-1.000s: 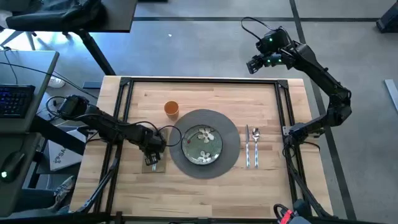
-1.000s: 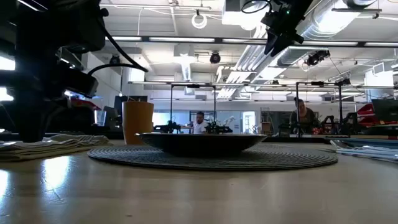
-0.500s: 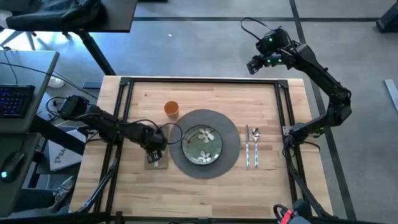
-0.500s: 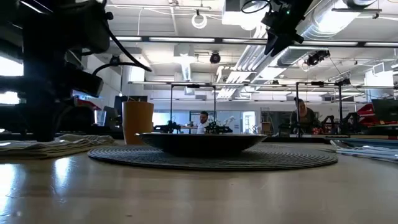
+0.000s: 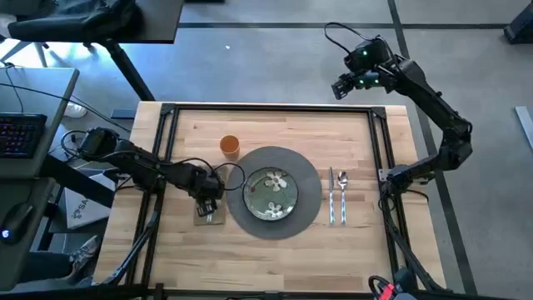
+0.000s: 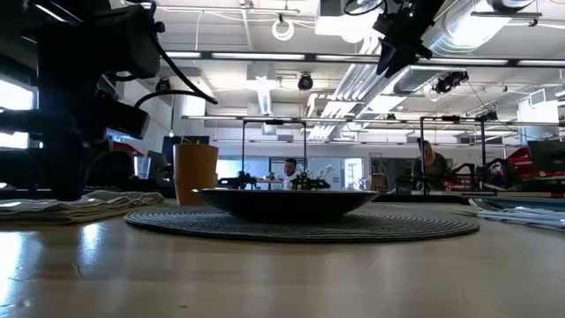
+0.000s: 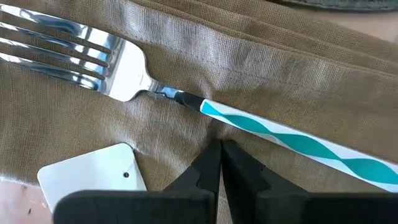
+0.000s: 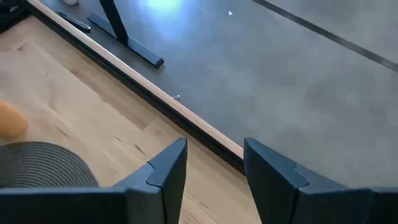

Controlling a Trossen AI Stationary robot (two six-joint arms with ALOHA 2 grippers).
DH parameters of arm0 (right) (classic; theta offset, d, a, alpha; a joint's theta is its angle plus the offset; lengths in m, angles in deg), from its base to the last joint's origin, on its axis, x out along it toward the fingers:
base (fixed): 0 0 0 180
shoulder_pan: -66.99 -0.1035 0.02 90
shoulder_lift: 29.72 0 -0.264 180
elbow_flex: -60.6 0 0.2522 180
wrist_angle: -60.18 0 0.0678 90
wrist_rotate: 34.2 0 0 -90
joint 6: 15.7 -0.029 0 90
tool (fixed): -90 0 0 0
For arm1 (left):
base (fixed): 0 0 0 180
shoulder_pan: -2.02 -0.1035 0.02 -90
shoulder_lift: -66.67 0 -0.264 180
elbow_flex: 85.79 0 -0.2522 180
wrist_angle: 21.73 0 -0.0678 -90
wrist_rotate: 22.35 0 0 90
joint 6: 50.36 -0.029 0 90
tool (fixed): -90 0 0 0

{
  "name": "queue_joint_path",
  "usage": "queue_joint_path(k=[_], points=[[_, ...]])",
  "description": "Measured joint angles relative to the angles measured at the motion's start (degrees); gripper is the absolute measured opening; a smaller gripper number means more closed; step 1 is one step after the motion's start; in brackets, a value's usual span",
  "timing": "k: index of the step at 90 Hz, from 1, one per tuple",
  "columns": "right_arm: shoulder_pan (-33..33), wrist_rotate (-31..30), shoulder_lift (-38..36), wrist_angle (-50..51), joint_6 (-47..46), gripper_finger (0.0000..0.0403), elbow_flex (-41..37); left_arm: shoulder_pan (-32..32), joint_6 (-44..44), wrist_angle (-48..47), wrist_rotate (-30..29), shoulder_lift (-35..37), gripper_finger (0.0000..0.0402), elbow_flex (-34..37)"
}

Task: Set table place
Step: Adjust the brown table napkin, then return to Home Position

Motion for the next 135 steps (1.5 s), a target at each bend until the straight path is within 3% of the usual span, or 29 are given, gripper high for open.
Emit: queue_joint_path(k=[22, 41, 79, 111, 124, 135], points=[[0.00, 0.00, -0.68, -0.07, 0.00, 0.0138, -0.02, -0.05, 0.36, -0.69, -2.77, 3.84, 0.0005, 0.32], [-0.02, 0.00, -0.68, -0.11, 0.00, 0.0138, -0.02, -0.04, 1.54, -1.03, -3.56, 6.37, 0.0041, 0.17], [0.00, 0.00, -0.68, -0.84, 0.02, 0.0138, -0.02, 0.00, 2.42, -1.02, 1.10, 7.02, 0.0115, 0.14], [-0.02, 0.00, -0.68, -1.20, 0.02, 0.0138, -0.02, 0.00, 6.21, -4.24, 1.75, 14.49, 0.0150, -0.04], [0.00, 0.01, -0.68, -1.21, 0.04, 0.0138, -0.02, -0.02, 7.52, -7.31, 0.71, 17.32, 0.0154, -5.69], [-0.02, 0.01, -0.72, -2.24, 0.73, 0.0138, -0.05, -0.83, 3.07, -7.50, -9.60, 18.38, 0.0154, -15.52]])
